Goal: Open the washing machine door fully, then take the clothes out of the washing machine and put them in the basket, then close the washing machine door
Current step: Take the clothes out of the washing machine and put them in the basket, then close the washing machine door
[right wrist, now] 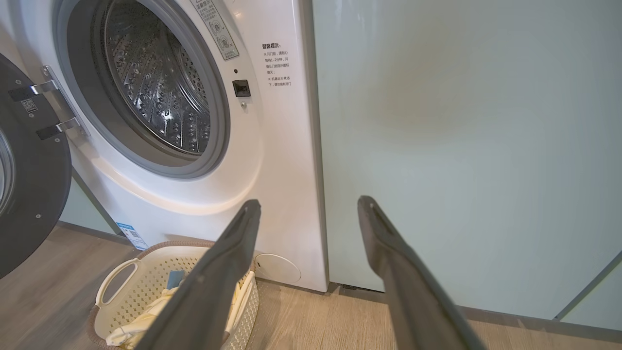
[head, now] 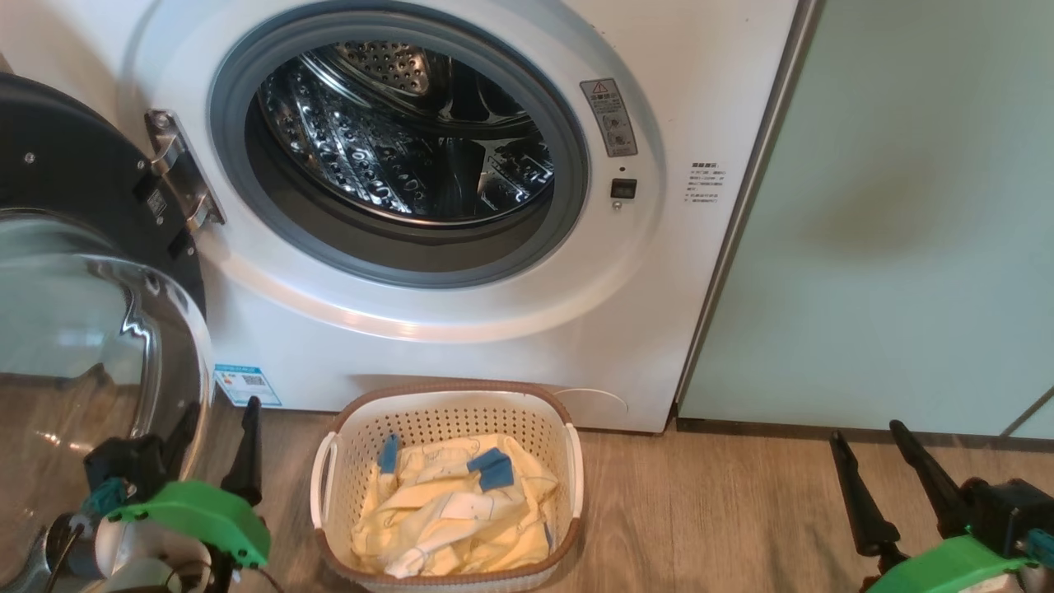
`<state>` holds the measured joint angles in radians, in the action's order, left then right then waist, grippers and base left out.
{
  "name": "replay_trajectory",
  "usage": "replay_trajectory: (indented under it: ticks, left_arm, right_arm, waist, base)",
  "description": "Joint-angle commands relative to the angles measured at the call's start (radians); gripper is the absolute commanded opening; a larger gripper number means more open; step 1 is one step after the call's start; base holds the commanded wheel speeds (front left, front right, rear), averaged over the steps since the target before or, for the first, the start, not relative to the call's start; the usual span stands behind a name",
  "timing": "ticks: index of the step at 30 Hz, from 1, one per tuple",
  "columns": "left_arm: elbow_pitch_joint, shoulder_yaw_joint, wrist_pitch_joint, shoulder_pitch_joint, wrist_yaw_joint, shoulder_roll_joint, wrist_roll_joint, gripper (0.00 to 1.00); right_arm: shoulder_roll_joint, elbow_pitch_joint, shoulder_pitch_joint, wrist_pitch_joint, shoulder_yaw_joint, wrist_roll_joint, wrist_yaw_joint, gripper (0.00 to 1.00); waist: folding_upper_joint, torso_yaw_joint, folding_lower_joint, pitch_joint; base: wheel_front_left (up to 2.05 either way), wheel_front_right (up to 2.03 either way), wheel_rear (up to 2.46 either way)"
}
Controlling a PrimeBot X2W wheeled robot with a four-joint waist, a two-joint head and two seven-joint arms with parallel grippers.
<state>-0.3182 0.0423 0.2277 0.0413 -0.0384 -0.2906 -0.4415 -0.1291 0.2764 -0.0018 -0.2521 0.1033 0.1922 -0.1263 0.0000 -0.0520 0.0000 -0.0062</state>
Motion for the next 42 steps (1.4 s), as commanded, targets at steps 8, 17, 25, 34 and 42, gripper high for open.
replay_trajectory:
  ticks: [8,17,25,34,42]
  left_arm:
    - [0.025,-0.043,0.003,0.034,-0.009,-0.046,-0.013,1.00]
    - [0.006,-0.043,0.009,0.043,-0.010,-0.051,-0.019,1.00]
    - [-0.014,-0.041,0.015,0.059,-0.006,-0.054,-0.023,1.00]
    - [-0.029,-0.036,0.020,0.065,-0.002,-0.055,-0.025,1.00]
    - [-0.035,-0.033,0.023,0.070,-0.002,-0.058,-0.025,1.00]
  right_arm:
    - [-0.014,-0.036,-0.012,-0.010,0.006,-0.008,-0.004,1.00]
    - [-0.013,-0.040,-0.008,-0.010,-0.001,-0.009,-0.004,1.00]
    - [-0.015,-0.041,-0.003,-0.010,-0.007,-0.010,-0.004,1.00]
    - [-0.013,-0.043,0.000,-0.010,-0.009,-0.012,-0.004,1.00]
    - [-0.010,-0.041,0.001,-0.010,-0.012,-0.011,-0.004,1.00]
  waist:
    - [0.0000,0.000,0.0000,-0.004]
    - [0.0000,-0.010,0.0000,-0.007]
    - [0.0000,-0.020,0.0000,-0.010]
    - [0.0000,-0.026,0.0000,-0.012]
    - [0.0000,-0.025,0.0000,-0.012]
  base:
    - [0.00,0.00,0.00]
    - [0.00,0.00,0.00]
    - [0.00,0.00,0.00]
    - [0.00,0.00,0.00]
    - [0.00,0.00,0.00]
